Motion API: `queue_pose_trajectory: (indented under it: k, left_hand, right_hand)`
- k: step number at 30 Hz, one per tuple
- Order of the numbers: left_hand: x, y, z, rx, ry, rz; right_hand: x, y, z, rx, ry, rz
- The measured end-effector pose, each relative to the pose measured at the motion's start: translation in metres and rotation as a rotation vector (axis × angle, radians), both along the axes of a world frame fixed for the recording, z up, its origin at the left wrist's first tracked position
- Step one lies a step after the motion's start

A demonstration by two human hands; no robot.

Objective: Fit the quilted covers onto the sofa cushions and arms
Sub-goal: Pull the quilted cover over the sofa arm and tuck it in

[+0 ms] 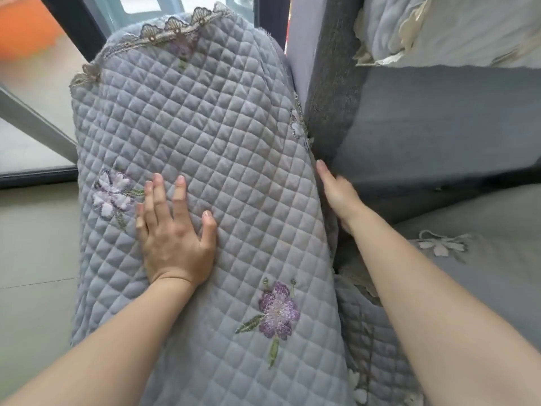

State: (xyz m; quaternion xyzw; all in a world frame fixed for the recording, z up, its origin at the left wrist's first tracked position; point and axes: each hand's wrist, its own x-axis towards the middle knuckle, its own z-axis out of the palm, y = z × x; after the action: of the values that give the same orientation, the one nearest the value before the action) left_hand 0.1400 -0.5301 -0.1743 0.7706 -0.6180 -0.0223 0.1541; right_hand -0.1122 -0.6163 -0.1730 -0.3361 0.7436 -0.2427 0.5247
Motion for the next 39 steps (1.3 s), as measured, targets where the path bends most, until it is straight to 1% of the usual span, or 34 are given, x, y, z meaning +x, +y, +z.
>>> queue_pose_trajectory:
  k: [1, 2, 3, 4, 5, 6, 7, 8, 9, 12, 14, 16, 17, 18, 19, 21, 22, 23, 24, 25, 26, 27, 28, 29, 30, 31, 32, 33, 34, 36, 39]
  left_hand:
    - [0.0, -0.001, -0.001, -0.006, 0.004, 0.009]
    - [-0.001, 0.0, -0.001, -0.009, 0.012, 0.012]
    - [-0.001, 0.001, 0.0, -0.016, 0.02, 0.012]
    - [-0.002, 0.0, 0.001, -0.019, 0.024, 0.011]
    - [-0.002, 0.0, 0.001, -0.024, 0.028, 0.016]
    - [-0.003, 0.0, 0.001, -0.03, 0.027, 0.019]
    - [-0.003, 0.0, -0.001, -0.034, 0.018, 0.022]
    - [-0.003, 0.0, -0.001, -0.046, 0.012, 0.021]
    - [-0.004, -0.001, -0.002, -0.059, 0.005, 0.019]
    - [-0.003, -0.003, -0.003, -0.052, -0.003, 0.022]
    - [-0.003, -0.003, -0.002, -0.054, -0.006, 0.024]
    - [-0.004, -0.003, -0.002, -0.051, -0.015, 0.027]
    - [-0.004, -0.003, -0.001, -0.051, -0.018, 0.028]
    - [-0.004, -0.003, -0.001, -0.049, -0.019, 0.028]
    - [-0.004, -0.003, -0.002, -0.045, -0.023, 0.027]
    - [-0.003, -0.003, -0.002, -0.033, -0.028, 0.029]
    - [-0.003, -0.004, -0.002, -0.027, -0.031, 0.031]
    - [-0.003, -0.004, -0.002, -0.02, -0.037, 0.03]
    - [-0.003, -0.003, -0.002, -0.012, -0.042, 0.031]
    - [-0.003, -0.003, -0.002, -0.009, -0.046, 0.032]
    - [-0.003, -0.003, -0.002, -0.007, -0.049, 0.031]
    - [-0.005, -0.001, -0.003, -0.004, -0.052, 0.029]
    - [-0.005, -0.003, -0.002, 0.001, -0.049, 0.027]
    - [-0.004, -0.004, 0.001, 0.004, -0.045, 0.029]
    - [-0.006, -0.004, 0.003, 0.009, -0.041, 0.029]
    - [-0.006, -0.005, 0.004, 0.019, -0.034, 0.032]
    - [-0.006, -0.006, 0.005, 0.03, -0.029, 0.035]
    - [-0.006, -0.005, 0.006, 0.043, -0.029, 0.037]
    - [-0.007, -0.004, 0.006, 0.05, -0.027, 0.032]
    - [-0.006, -0.004, 0.004, 0.063, -0.034, 0.027]
    - [-0.002, -0.007, 0.006, 0.082, -0.013, 0.024]
  right_hand:
    - [0.007, -0.005, -0.008, -0.023, -0.017, 0.017]
    - [0.012, -0.007, -0.014, -0.113, 0.058, 0.025]
    - [0.011, -0.006, -0.018, -0.232, 0.182, 0.033]
    - [0.005, -0.007, -0.021, -0.357, 0.347, 0.064]
    - [-0.005, -0.007, -0.025, -0.441, 0.546, 0.125]
    - [-0.016, -0.008, -0.029, -0.477, 0.713, 0.191]
    - [-0.021, -0.011, -0.036, -0.486, 0.815, 0.251]
    - [-0.021, -0.013, -0.043, -0.468, 0.842, 0.282]
    - [-0.015, -0.016, -0.05, -0.431, 0.793, 0.281]
    - [0.002, -0.02, -0.06, -0.253, 0.482, 0.207]
    - [-0.004, -0.02, -0.057, -0.183, 0.322, 0.241]
    - [-0.015, -0.021, -0.049, -0.132, 0.201, 0.282]
    - [-0.018, -0.024, -0.044, -0.12, 0.184, 0.292]
    - [-0.018, -0.029, -0.037, -0.129, 0.182, 0.26]
    - [-0.017, -0.037, -0.03, -0.164, 0.179, 0.177]
    - [-0.004, -0.052, -0.014, -0.205, 0.09, -0.018]
    - [0.006, -0.058, -0.008, -0.191, 0.044, -0.056]
    - [0.017, -0.06, -0.005, -0.15, 0.045, -0.031]
    - [0.027, -0.058, -0.005, -0.105, 0.092, 0.005]
    - [0.033, -0.056, -0.007, -0.093, 0.187, 0.01]
    - [0.037, -0.051, -0.005, -0.127, 0.305, -0.021]
    - [0.039, -0.043, 0.002, -0.259, 0.425, -0.062]
    - [0.044, -0.037, 0.015, -0.486, 0.509, -0.07]
    - [0.053, -0.037, 0.028, -0.699, 0.553, -0.002]
    - [0.063, -0.041, 0.038, -0.841, 0.568, 0.137]
    - [0.076, -0.049, 0.046, -0.887, 0.56, 0.321]
    - [0.088, -0.062, 0.051, -0.82, 0.574, 0.5]
    - [0.1, -0.077, 0.05, -0.692, 0.605, 0.628]
    - [0.106, -0.093, 0.049, -0.582, 0.653, 0.685]
    - [0.116, -0.126, 0.047, -0.466, 0.708, 0.657]
    - [0.124, -0.155, 0.047, -0.389, 0.71, 0.606]
